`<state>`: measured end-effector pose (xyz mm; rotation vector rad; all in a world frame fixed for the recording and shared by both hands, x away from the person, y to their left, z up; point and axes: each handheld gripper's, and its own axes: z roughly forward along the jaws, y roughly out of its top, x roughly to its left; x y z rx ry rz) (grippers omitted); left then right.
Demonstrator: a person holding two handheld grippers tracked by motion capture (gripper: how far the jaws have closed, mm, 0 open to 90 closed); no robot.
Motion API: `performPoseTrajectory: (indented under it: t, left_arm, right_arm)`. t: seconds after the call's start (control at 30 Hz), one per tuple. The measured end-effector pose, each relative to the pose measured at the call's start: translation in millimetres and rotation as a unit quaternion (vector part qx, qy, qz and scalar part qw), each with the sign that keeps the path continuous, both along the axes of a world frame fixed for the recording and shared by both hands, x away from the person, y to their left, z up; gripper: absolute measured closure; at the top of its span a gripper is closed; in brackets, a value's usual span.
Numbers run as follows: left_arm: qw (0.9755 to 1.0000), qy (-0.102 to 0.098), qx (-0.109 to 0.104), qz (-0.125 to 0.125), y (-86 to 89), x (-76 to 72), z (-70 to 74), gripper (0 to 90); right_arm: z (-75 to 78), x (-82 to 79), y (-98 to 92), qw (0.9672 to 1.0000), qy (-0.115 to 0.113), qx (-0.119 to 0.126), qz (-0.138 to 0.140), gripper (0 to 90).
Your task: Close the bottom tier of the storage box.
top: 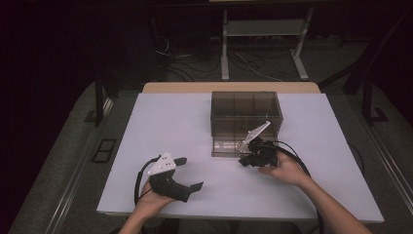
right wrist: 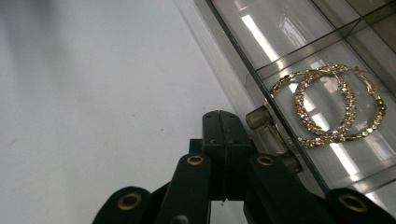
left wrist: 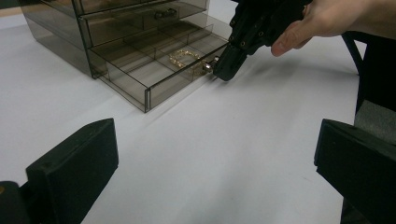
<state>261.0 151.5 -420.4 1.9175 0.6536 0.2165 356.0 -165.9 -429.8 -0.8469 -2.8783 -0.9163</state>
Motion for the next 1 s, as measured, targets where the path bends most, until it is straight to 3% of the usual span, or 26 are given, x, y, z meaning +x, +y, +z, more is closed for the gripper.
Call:
performPoseTrajectory:
  t: [0.67,1.0]
  left_arm:
    - [1.0000,0.000,-0.001,0.001,0.3,-0.1,0.2,0.0]
    - [1.0000,0.001,-0.001,0.001,0.0,0.0,0.1,0.0]
  right_arm:
    - [-3.1,3.9,1.0,0.9997,-0.016,-0.016,-0.007,89.1]
    - [-1.1,7.0,-3.0,0.9995,-0.018,-0.006,-0.023,89.1]
